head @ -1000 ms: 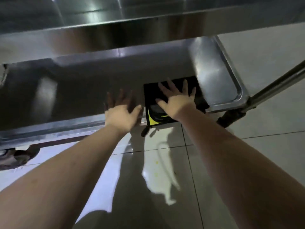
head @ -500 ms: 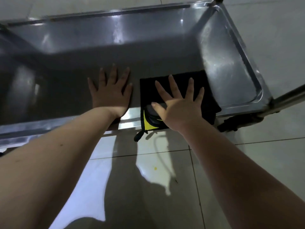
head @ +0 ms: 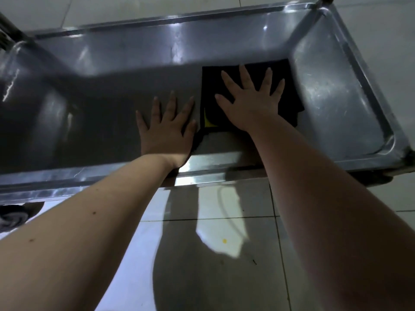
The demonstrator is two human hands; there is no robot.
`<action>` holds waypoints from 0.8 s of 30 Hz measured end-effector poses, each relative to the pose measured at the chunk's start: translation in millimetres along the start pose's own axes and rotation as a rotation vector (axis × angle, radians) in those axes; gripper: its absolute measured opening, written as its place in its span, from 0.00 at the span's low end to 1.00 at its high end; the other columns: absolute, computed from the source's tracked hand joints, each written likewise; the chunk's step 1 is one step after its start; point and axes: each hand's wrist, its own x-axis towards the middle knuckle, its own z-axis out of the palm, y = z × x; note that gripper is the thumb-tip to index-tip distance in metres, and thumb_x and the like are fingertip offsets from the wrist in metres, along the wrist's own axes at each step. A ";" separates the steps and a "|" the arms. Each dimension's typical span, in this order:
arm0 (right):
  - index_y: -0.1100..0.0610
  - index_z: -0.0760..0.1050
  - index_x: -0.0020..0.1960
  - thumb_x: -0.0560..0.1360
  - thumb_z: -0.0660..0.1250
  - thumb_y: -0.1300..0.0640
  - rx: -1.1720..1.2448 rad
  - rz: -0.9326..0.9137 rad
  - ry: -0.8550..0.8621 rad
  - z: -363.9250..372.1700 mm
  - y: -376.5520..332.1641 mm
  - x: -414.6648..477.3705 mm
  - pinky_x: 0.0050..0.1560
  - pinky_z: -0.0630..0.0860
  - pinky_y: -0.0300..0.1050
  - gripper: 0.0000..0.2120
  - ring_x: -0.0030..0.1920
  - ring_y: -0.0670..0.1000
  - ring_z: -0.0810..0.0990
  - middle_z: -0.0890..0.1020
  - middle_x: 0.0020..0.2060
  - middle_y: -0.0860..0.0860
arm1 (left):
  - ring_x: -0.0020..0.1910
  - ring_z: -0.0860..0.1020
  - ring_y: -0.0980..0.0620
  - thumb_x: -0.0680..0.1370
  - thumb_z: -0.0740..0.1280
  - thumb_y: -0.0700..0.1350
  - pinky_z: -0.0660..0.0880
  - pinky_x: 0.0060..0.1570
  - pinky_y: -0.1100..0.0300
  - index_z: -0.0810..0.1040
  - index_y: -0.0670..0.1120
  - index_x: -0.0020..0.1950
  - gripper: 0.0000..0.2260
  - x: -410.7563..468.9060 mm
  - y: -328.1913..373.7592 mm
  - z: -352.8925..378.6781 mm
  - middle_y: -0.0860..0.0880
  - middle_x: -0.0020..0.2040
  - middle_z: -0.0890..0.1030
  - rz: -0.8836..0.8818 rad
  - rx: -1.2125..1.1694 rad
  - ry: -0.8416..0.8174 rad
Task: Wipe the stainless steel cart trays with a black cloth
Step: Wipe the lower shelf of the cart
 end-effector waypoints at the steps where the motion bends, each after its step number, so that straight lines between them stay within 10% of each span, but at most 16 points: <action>1: 0.34 0.40 0.77 0.77 0.43 0.30 0.012 0.001 -0.003 1.9 2.7 -13.2 0.70 0.35 0.72 0.30 0.76 0.68 0.35 0.40 0.79 0.45 | 0.79 0.43 0.43 0.82 0.46 0.60 0.39 0.72 0.33 0.46 0.67 0.78 0.24 -0.4 0.4 0.8 0.54 0.81 0.46 -0.001 -0.002 0.004; 7: 0.33 0.34 0.75 0.75 0.38 0.31 -0.037 -0.051 0.010 26.2 1.8 -120.9 0.68 0.31 0.71 0.30 0.75 0.68 0.33 0.36 0.78 0.43 | 0.79 0.46 0.42 0.81 0.44 0.61 0.41 0.71 0.33 0.46 0.67 0.78 0.24 -0.5 0.2 5.4 0.53 0.81 0.48 0.004 0.017 0.037; 24: 0.32 0.45 0.76 0.76 0.45 0.29 -0.039 -0.015 0.058 -8.6 60.5 10.6 0.73 0.38 0.68 0.30 0.78 0.63 0.41 0.47 0.79 0.41 | 0.79 0.44 0.48 0.78 0.45 0.68 0.38 0.72 0.35 0.46 0.71 0.76 0.25 0.3 5.6 -4.9 0.59 0.80 0.46 0.093 -0.022 -0.044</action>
